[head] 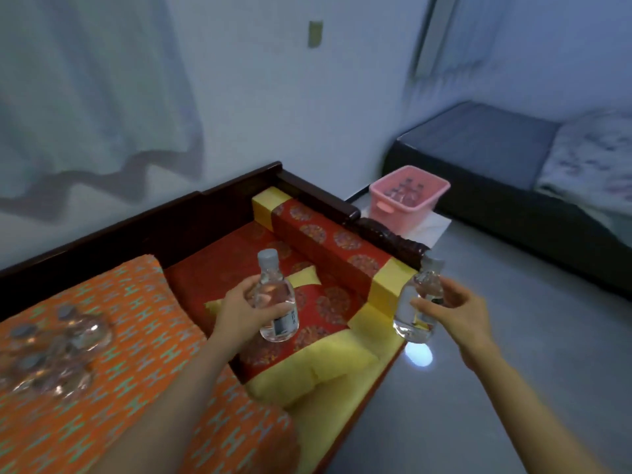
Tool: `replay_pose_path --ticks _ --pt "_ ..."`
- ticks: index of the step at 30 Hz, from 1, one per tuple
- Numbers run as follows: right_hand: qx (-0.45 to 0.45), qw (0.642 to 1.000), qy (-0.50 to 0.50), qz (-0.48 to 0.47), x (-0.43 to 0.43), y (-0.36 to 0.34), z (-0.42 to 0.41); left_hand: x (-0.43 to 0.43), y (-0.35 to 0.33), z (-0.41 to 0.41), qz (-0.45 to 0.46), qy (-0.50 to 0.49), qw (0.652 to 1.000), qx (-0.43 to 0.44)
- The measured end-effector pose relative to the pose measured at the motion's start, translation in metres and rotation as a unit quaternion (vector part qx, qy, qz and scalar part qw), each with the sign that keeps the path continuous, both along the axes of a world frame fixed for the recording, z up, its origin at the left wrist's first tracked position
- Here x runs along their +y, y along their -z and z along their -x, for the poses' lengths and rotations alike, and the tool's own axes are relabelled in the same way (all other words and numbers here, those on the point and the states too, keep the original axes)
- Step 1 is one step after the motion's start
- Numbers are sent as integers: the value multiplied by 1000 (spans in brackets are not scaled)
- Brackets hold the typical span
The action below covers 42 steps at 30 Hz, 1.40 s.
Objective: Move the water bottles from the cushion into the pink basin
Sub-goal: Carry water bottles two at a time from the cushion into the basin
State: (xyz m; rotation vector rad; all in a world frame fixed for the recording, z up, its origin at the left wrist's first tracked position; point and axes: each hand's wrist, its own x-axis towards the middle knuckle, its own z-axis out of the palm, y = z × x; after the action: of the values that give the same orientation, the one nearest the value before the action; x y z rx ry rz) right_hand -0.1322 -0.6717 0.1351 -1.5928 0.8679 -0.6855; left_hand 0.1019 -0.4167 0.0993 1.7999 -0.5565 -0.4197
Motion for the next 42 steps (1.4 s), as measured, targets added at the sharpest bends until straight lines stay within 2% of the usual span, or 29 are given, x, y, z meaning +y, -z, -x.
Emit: replay_pose_path --ticks 8,15,27,31,37,42 --pt "-2 999 45 17 -153 -12 100 -165 -5 56 6 12 1000 -8" --pt "-8 996 89 9 -255 -3 148 -284 0 85 -10 45 999 -4" --pt "-14 990 140 -6 -437 16 121 -485 14 67 -14 55 998 7" --pt "2 991 134 -10 -503 16 103 -549 20 58 -3 56 998 29" --pt "14 991 130 -20 -592 15 86 -638 18 37 -29 39 999 18" --pt "37 995 94 -23 -681 18 60 -709 14 27 -11 2 1000 24"
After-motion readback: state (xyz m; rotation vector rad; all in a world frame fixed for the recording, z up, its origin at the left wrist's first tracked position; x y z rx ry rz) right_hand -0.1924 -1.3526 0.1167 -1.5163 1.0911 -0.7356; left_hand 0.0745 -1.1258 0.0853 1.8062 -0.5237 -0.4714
